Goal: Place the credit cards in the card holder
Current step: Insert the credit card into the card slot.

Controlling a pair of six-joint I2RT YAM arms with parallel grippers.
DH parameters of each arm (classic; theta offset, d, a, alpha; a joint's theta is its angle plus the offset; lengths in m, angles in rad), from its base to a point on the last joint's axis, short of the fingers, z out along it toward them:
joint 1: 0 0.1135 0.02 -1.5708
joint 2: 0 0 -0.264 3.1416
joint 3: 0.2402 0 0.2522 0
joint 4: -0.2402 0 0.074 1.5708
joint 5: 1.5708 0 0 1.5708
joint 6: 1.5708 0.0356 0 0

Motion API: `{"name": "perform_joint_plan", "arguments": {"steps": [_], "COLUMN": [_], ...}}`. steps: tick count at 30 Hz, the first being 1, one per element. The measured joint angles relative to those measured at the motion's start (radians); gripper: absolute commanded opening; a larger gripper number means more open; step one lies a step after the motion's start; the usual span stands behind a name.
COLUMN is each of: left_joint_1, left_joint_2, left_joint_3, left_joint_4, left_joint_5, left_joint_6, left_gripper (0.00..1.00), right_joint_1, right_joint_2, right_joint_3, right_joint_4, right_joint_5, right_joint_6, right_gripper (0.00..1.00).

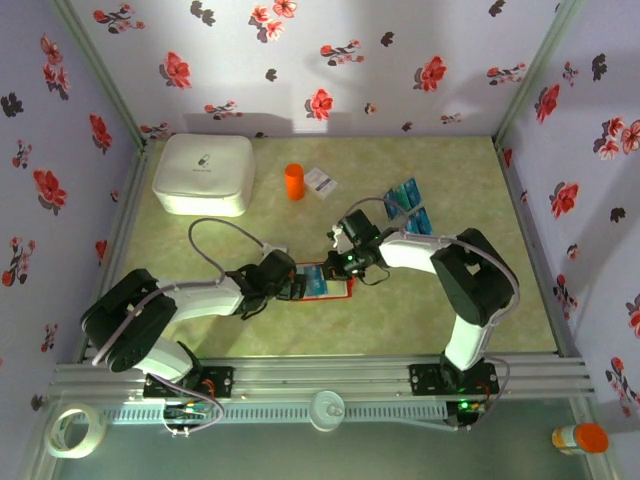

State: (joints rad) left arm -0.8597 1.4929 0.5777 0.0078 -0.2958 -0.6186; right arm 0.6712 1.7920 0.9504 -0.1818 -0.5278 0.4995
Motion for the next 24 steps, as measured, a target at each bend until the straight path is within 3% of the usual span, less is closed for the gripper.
{"name": "perform_joint_plan", "arguments": {"steps": [24], "left_joint_1": [0.068], "left_joint_2": [-0.084], "left_joint_3": [-0.043], "left_joint_4": [-0.055], "left_joint_5": [0.026], "left_joint_6": [0.0], "left_gripper": [1.0], "right_joint_1": [0.067], "right_joint_2": [0.043], "right_joint_3": [0.039], "right_joint_4": [0.021], "right_joint_5": [0.032], "right_joint_6": [0.078], "right_gripper": [0.08]}}
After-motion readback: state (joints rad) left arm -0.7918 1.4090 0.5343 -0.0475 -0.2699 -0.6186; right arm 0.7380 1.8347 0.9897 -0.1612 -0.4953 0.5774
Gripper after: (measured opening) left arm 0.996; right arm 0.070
